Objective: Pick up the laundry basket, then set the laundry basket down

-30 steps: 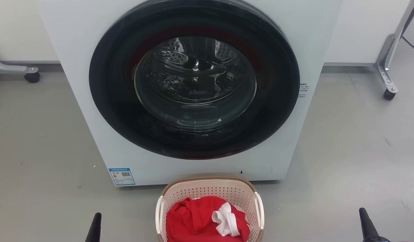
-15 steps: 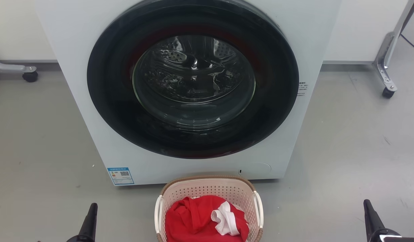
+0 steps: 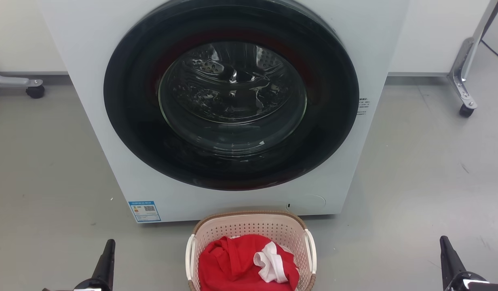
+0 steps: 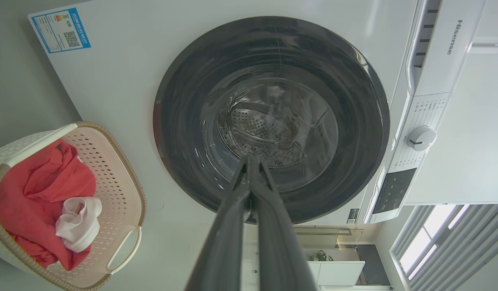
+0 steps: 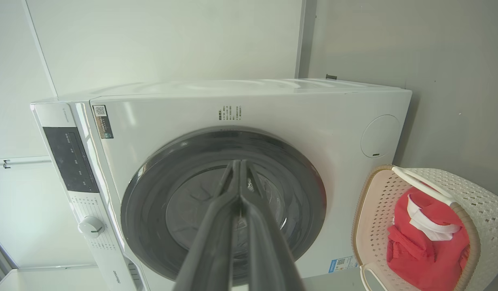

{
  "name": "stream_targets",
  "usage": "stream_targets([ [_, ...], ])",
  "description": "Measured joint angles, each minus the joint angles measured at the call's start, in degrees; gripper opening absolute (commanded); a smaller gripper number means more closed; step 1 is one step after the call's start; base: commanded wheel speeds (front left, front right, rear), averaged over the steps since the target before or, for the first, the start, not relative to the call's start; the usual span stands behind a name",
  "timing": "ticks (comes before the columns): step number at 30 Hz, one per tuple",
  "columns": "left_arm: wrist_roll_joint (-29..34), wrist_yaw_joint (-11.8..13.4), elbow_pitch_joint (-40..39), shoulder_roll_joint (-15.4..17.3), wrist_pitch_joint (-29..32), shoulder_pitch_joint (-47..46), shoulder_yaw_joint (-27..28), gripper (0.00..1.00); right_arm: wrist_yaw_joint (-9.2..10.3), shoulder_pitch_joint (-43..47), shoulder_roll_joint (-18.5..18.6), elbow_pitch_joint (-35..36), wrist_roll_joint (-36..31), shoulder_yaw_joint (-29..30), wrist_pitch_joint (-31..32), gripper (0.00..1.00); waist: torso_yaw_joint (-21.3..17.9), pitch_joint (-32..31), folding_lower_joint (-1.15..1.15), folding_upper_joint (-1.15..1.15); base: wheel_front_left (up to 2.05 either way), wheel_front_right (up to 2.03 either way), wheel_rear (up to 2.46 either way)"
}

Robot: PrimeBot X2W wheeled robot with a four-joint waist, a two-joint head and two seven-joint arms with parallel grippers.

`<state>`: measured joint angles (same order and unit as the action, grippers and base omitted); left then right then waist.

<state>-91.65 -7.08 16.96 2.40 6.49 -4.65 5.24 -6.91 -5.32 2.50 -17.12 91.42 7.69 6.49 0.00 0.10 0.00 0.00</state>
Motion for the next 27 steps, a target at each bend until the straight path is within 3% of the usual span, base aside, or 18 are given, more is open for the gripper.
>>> stream_targets([
  [27, -0.04, 0.0, 0.01, -0.02, 0.0, 0.0, 0.0, 0.0, 0.0, 0.0, -0.01, 0.0, 0.01, -0.01, 0.0, 0.0, 0.0, 0.0, 0.0, 0.0, 0.0, 0.0, 0.0],
])
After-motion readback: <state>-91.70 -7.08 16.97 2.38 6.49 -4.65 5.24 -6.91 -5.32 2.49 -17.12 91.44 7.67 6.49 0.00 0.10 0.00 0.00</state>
